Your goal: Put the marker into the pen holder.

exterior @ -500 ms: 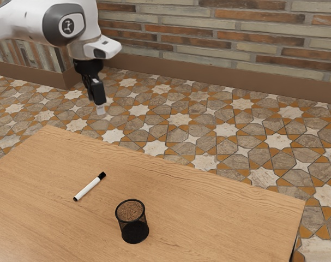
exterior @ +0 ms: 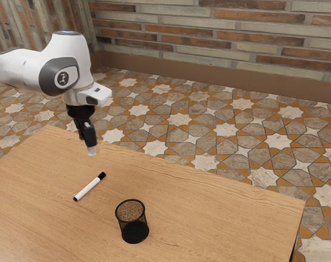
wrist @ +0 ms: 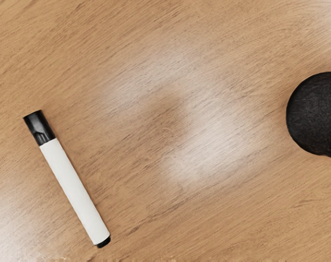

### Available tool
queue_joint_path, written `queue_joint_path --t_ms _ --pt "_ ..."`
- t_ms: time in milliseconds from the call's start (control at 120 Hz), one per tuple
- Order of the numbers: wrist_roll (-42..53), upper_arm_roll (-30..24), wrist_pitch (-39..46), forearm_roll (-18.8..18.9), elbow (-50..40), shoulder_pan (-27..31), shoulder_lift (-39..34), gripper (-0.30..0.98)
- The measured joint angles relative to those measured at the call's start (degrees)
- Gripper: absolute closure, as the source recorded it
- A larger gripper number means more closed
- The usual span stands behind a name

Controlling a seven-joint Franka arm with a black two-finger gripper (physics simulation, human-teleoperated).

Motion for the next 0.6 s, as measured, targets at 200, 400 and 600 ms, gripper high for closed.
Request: queue_joint_path --t_ms 200,400,600 --pt "-4.28 2.93 13.80 3.10 -6.81 -0.26 5.49 0.01" --pt "-10.66 5.30 24.79 1.94 -6.22 1.58 12.45 0.30" --pt "-16.07 5.43 28.96 -1.14 -1.71 2.78 20.11 0.42"
